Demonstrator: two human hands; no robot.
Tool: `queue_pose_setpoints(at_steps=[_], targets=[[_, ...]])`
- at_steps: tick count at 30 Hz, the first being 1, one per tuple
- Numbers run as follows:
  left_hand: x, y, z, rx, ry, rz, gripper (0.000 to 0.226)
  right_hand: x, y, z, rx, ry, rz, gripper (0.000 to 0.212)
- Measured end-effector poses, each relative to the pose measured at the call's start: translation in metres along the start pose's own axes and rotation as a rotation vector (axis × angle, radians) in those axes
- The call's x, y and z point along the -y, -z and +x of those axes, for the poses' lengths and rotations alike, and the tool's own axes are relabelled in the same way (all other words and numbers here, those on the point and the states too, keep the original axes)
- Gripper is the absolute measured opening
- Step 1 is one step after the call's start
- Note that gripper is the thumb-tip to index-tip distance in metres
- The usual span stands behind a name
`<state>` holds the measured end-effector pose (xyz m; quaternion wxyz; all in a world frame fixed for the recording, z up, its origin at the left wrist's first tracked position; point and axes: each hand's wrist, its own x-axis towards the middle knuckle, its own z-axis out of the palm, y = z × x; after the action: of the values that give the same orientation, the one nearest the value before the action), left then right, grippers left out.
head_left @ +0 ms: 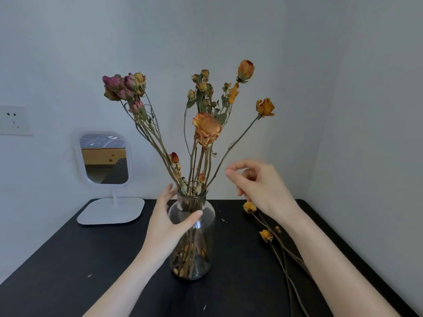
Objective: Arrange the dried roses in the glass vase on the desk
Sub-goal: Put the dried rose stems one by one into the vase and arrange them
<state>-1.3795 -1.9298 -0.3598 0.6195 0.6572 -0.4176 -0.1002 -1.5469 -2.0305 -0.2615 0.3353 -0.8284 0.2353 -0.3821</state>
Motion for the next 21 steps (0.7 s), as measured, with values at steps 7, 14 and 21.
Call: queue_pose_setpoints(at_steps=[7, 14, 21], targets=[[0.001, -0.032, -0.079, -0.149, -0.294, 0.070, 0.026, -0.095, 0.044, -0.039, -0.100, -0.341, -0.114, 0.009], [-0.006, -0.128, -0.075, 0.362, -0.050, 0.375, 0.009, -0.165, 0.074, -0.078, 0.089, -0.645, -0.374, 0.018], [0.008, -0.195, -0.047, 0.450, 0.251, 0.607, 0.030, -0.187, 0.065, -0.087, 0.236, -0.664, -0.481, 0.030]])
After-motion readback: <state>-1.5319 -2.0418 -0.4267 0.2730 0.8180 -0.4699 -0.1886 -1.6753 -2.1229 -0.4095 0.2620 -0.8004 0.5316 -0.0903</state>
